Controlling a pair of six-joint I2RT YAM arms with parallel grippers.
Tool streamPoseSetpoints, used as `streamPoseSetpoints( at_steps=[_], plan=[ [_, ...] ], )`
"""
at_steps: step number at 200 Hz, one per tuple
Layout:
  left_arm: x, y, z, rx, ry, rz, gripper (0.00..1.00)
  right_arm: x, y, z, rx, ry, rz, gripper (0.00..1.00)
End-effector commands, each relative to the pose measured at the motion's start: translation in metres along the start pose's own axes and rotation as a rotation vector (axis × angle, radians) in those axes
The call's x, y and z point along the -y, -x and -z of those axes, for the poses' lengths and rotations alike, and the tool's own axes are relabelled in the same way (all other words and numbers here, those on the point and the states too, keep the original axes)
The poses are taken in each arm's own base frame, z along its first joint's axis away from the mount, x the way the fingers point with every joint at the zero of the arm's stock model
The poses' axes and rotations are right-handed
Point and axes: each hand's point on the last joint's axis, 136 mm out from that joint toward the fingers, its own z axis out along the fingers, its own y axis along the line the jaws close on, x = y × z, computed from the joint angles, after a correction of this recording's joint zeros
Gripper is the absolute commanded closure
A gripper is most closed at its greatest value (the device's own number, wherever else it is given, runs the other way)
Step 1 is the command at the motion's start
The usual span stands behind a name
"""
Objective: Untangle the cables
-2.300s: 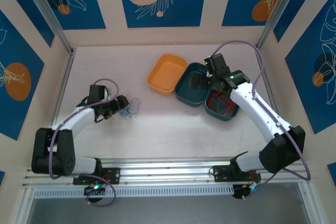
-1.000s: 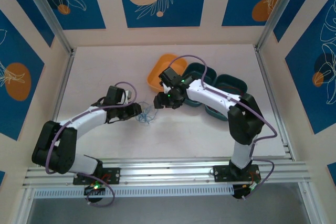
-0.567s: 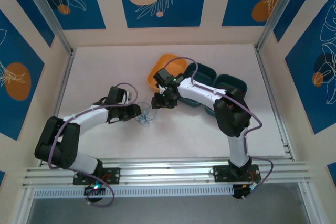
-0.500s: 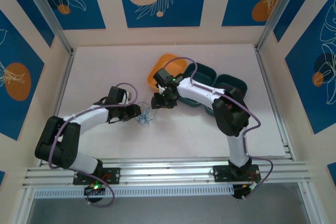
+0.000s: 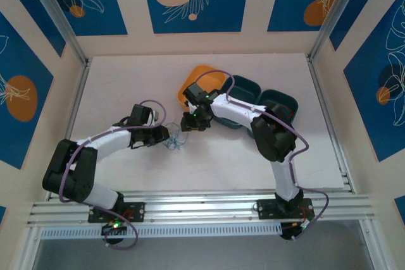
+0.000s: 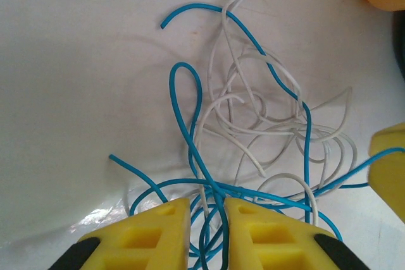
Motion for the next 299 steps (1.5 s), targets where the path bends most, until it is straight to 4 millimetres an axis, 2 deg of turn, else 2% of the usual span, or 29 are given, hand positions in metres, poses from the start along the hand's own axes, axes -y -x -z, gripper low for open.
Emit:
streamPoseSetpoints(
  at_steps=[1,22,47,88,130,164,199,252,274,287,299],
  plan=[
    [0.004,0.008,0.001,0.021,0.007,-0.014,0.79,-0.006,0.007,0.000,0.010,0.014,0.017,0.70],
    [0.003,0.008,0.001,0.020,0.010,-0.015,0.79,-0.005,0.010,0.003,0.028,-0.013,0.027,0.82],
    [0.001,0.006,0.001,0.020,0.018,-0.014,0.79,-0.003,0.010,0.014,0.057,-0.062,0.051,0.86],
    [-0.003,0.008,0.002,0.030,0.038,-0.015,0.81,0.005,0.010,0.042,0.135,-0.159,0.079,1.00],
    [-0.010,0.008,0.003,0.044,0.074,-0.016,0.87,0.006,0.011,0.082,0.229,-0.208,0.094,1.00],
    [-0.016,0.008,0.005,0.058,0.103,-0.017,0.92,-0.001,0.013,0.125,0.337,-0.224,0.129,1.00],
    [-0.018,0.010,0.007,0.070,0.116,-0.017,0.93,-0.019,0.013,0.174,0.466,-0.193,0.198,1.00],
    [-0.021,0.013,0.011,0.087,0.136,-0.014,0.89,-0.040,0.010,0.230,0.620,-0.138,0.275,1.00],
    [-0.020,0.013,0.013,0.093,0.133,-0.016,0.82,-0.043,0.009,0.234,0.626,-0.122,0.290,1.00],
    [-0.019,0.014,0.014,0.095,0.126,-0.016,0.79,-0.042,0.008,0.223,0.581,-0.105,0.280,1.00],
    [-0.017,0.015,0.014,0.094,0.117,-0.016,0.78,-0.041,0.004,0.205,0.518,-0.082,0.266,0.95]
  ],
)
